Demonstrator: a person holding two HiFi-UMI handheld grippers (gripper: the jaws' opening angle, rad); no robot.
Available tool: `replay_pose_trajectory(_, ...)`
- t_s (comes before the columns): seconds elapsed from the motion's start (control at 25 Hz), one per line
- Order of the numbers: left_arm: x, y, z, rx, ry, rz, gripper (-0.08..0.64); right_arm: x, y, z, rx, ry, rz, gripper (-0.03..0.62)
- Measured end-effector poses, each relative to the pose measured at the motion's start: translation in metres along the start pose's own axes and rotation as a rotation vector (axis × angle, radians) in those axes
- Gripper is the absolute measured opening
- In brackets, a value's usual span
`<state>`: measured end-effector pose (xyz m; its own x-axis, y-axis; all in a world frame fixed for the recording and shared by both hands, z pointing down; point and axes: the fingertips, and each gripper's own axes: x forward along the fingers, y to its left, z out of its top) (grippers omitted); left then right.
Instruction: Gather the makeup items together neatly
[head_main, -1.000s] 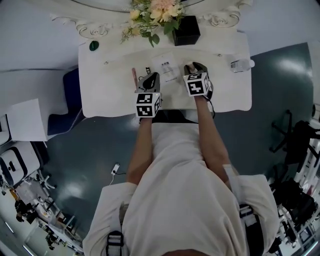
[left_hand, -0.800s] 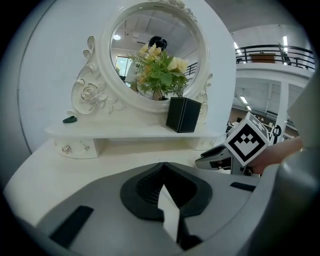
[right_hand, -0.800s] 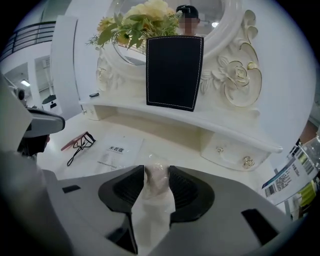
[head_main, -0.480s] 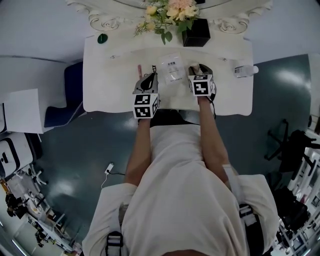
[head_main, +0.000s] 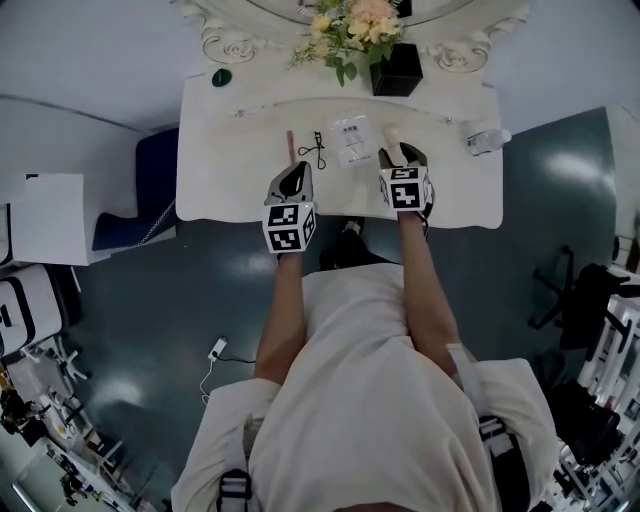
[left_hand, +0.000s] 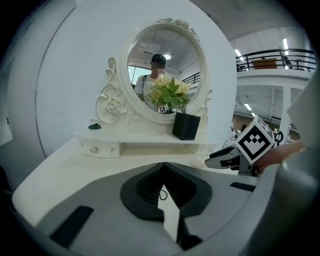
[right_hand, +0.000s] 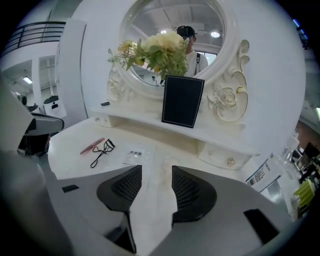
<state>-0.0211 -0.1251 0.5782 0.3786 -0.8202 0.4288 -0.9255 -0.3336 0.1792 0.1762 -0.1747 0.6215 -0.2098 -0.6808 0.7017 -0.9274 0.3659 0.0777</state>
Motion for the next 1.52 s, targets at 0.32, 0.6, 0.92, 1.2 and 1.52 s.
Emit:
replay_pose_trajectory(0.32,-0.046,-0.015,-0.012,-0.021,-0.014,0.006,0.014,-0.044,0.044,-0.015,0.039,-0.090,0.093,0.218)
replay_pose_trajectory(0.6,-0.080,-0.035,-0.023,-0.027,-0.025,0.000,0.014,-0.084,0.077,-0.030,0.127,-0.149,0.193,0.202)
replay_pose_trajectory(0.92,-0.106,-0.053,-0.038,-0.003,-0.018,-0.021,0.014,-0.113,0.093,-0.060,0.182,-0.161,0.230,0.156)
replay_pose_trajectory(1.2,-0.112,-0.061,-0.045,0.016,-0.014,-0.033,0.014,-0.121,0.093,-0.064,0.192,-0.180,0.229,0.074)
replay_pose_trajectory(1.52,-0.113,-0.058,-0.052,0.006,-0.016,-0.024,0.014,-0.122,0.099,-0.077,0.160,-0.164,0.243,0.040)
